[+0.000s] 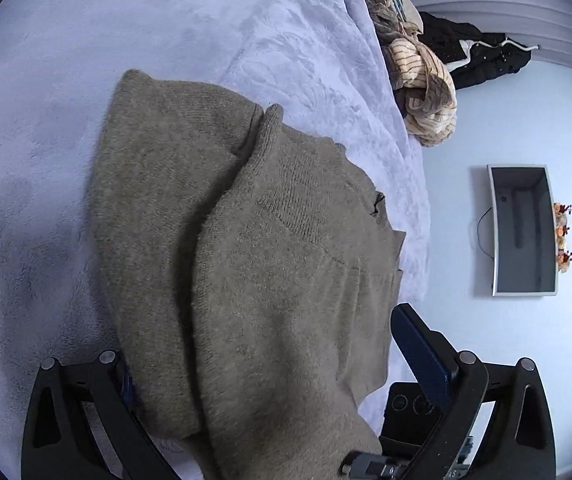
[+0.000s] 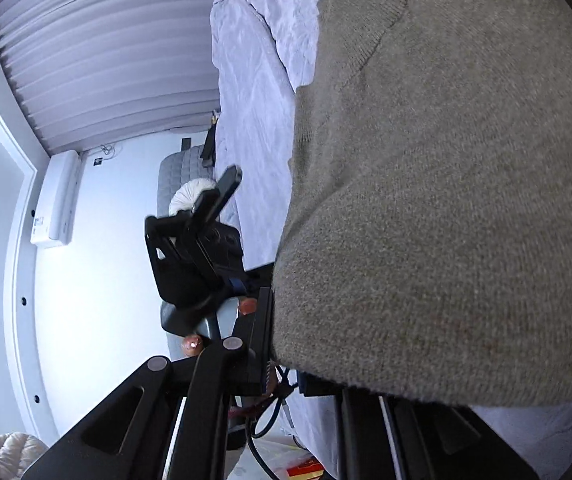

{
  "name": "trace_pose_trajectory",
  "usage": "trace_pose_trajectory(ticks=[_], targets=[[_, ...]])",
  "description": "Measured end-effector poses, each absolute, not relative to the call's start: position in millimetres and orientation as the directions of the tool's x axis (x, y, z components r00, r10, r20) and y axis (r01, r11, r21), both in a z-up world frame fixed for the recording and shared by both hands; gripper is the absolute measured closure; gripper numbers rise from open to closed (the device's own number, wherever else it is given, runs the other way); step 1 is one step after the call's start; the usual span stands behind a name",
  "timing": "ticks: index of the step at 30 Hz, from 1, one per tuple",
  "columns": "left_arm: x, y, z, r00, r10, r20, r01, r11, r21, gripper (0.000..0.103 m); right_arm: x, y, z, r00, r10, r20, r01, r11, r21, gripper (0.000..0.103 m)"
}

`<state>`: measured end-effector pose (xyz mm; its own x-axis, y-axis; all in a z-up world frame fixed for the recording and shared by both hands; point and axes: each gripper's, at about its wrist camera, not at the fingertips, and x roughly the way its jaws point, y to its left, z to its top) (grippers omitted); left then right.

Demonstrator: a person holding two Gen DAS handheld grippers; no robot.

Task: Fold small clothes

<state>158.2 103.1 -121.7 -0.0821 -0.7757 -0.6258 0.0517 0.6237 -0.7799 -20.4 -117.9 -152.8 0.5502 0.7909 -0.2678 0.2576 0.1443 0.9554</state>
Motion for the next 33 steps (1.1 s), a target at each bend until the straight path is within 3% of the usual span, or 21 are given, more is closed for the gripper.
trace_pose_trajectory(ticks=[4, 8, 12, 14, 16, 17, 18, 19, 21, 25, 28, 33], targets=[[152.0, 92.3, -129.2, -0.088, -0.716, -0.693, 0.086, 0.687, -0.721, 0.001, -28.4, -110.5, -153.4, 0.489, 0.807, -0.332, 0.265, 0.226, 0.937, 0.092], [149.8, 90.6, -131.7, -0.076, -0.675, -0.734, 0.112, 0.725, -0.679, 0.010, -37.1, -107.1, -151.6, 0.360, 0.813, -0.457, 0.288, 0.369, 0.884, 0.086], [145.4, 83.9, -126.7, -0.057, -0.609, -0.791, 0.189, 0.772, -0.607, 0.015, -49.2, -124.2, -137.4, 0.287, 0.790, -0.541, 0.284, 0.470, 0.836, 0.042], [141.2, 77.4, -122.9, -0.034, -0.567, -0.823, 0.235, 0.796, -0.558, 0.020, -54.4, -142.1, -123.8, 0.312, 0.761, -0.568, 0.265, 0.505, 0.822, 0.041], [138.3, 70.4, -122.1, -0.010, -0.502, -0.865, 0.276, 0.830, -0.485, 0.029, -55.9, -163.1, -109.9, 0.363, 0.707, -0.606, 0.262, 0.547, 0.795, 0.044], [137.5, 68.2, -122.7, 0.001, -0.469, -0.883, 0.289, 0.846, -0.449, 0.040, -57.1, -175.2, -104.3, 0.390, 0.670, -0.631, 0.270, 0.573, 0.774, 0.049], [137.2, 66.0, -123.5, 0.013, -0.430, -0.903, 0.302, 0.862, -0.407, 0.052, -53.2, -183.9, -101.5, 0.410, 0.637, -0.653, 0.279, 0.594, 0.755, 0.073], [137.5, 66.1, -123.7, 0.017, -0.423, -0.906, 0.304, 0.865, -0.399, 0.056, -48.7, -193.0, -99.9, 0.421, 0.597, -0.683, 0.297, 0.620, 0.726, 0.088], [138.5, 68.2, -121.7, 0.027, -0.429, -0.903, 0.298, 0.866, -0.402, 0.072, -37.6, -203.4, -101.2, 0.427, 0.535, -0.729, 0.325, 0.661, 0.676, 0.092], [137.2, 71.9, -114.5, 0.060, -0.425, -0.903, 0.288, 0.874, -0.392, 0.086, -19.2, -209.0, -112.6, 0.406, 0.448, -0.796, 0.311, 0.752, 0.582, 0.094], [133.2, 71.9, -99.2, 0.089, -0.438, -0.895, 0.284, 0.872, -0.399, 0.086, -13.4, -203.8, -138.5, 0.313, 0.421, -0.851, 0.295, 0.809, 0.509, 0.095], [127.0, 48.1, -53.1, 0.124, -0.513, -0.849, 0.340, 0.826, -0.449, 0.087, -15.4, -212.3, -138.0, 0.337, 0.458, -0.823, 0.295, 0.778, 0.554, 0.095]])
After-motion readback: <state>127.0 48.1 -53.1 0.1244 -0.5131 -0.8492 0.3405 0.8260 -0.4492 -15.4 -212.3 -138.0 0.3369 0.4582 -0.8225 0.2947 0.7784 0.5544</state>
